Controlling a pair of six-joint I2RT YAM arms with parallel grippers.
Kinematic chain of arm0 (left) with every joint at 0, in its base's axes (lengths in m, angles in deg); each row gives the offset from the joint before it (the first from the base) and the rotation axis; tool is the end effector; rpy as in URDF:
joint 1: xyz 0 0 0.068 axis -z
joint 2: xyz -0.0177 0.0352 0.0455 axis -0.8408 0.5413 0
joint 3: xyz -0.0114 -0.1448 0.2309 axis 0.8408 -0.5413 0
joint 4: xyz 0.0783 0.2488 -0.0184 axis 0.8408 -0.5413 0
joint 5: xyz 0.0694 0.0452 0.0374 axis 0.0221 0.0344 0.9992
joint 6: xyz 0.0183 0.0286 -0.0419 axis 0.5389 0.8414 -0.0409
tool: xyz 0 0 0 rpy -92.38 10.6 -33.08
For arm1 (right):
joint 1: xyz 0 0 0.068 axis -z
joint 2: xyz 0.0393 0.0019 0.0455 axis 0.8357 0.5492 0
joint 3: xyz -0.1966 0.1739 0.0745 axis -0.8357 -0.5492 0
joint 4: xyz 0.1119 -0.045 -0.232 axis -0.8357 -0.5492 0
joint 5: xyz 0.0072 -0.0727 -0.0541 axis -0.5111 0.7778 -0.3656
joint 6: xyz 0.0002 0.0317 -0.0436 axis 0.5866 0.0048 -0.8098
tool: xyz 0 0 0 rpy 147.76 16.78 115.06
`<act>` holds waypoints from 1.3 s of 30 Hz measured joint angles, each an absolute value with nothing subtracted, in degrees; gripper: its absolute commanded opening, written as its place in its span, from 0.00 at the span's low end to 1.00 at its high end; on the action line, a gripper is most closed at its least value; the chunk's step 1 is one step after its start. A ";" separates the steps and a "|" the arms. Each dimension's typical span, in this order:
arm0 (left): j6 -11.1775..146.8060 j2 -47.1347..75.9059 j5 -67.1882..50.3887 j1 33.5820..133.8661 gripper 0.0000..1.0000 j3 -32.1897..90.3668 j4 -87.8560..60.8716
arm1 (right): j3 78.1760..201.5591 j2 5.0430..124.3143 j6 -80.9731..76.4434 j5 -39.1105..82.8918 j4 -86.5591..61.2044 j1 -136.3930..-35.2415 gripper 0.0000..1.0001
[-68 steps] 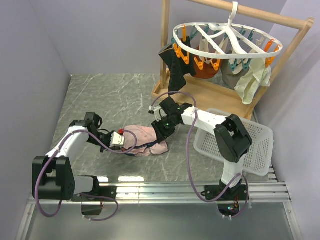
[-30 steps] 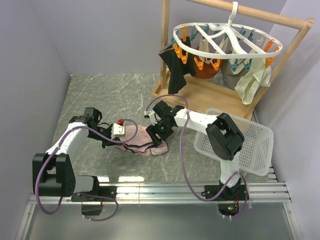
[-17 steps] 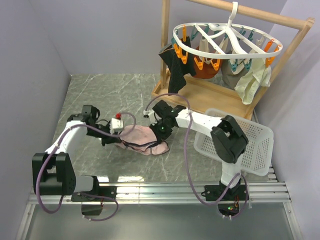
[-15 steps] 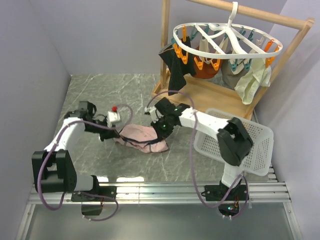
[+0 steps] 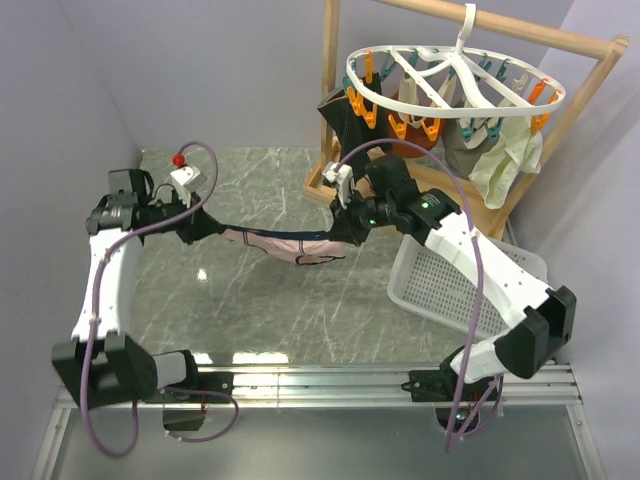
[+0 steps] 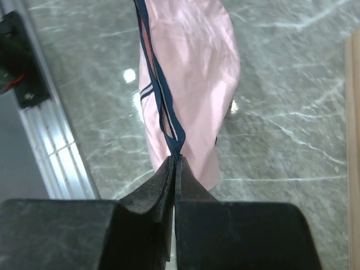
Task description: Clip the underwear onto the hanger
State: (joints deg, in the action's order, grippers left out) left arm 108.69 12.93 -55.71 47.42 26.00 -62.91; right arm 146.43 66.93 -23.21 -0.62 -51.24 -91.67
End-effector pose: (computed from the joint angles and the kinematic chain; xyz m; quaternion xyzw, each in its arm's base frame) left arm 0.2552 0.0144 0.3318 0.2906 0.7993 -0.3197 0.4177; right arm 0.2481 0.1954 0.3631 -0.4635 0.7515 0.3056 0.3564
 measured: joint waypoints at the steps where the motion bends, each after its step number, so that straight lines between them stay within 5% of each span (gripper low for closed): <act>1: 110.29 10.86 -55.78 47.36 0.00 25.98 -64.87 | 145.99 65.99 -23.82 -1.25 -51.46 -92.09 0.00; 10: 120.63 -10.87 -52.28 47.31 0.06 22.57 -79.23 | 137.40 56.00 -26.14 -4.90 -52.92 -98.05 0.00; 16: 112.12 -1.95 -44.87 48.34 0.15 19.29 -73.46 | 141.38 73.83 -23.06 -3.94 -49.38 -95.19 0.00; 19: 105.44 12.65 -41.09 48.97 0.40 21.67 -66.05 | 146.91 86.21 -20.24 -2.61 -46.76 -91.83 0.35; 20: 103.34 17.59 -39.75 49.17 0.51 22.44 -63.30 | 148.57 89.64 -19.52 -1.87 -46.47 -90.93 0.60; 21: 101.55 21.65 -38.51 49.35 0.59 23.33 -61.42 | 150.03 92.37 -18.49 -1.06 -46.21 -90.05 0.71; 24: 96.89 30.94 -35.40 49.74 0.69 26.41 -57.00 | 153.84 97.11 -17.40 1.50 -46.15 -88.46 0.70; 28: 93.39 32.78 -33.15 49.45 0.64 27.48 -52.96 | 154.23 95.80 -15.89 2.90 -45.75 -88.48 0.42; 31: 91.99 30.83 -34.03 49.52 0.59 26.85 -51.63 | 154.21 93.48 -14.34 2.77 -45.86 -89.29 0.33; 39: 85.66 31.18 -39.25 52.71 0.46 14.26 -47.47 | 152.94 96.13 -11.45 0.06 -45.93 -95.61 0.31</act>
State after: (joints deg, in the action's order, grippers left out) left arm 85.66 31.18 -39.25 52.71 14.26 -47.47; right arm 152.94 96.13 -11.45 0.06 -45.93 -95.61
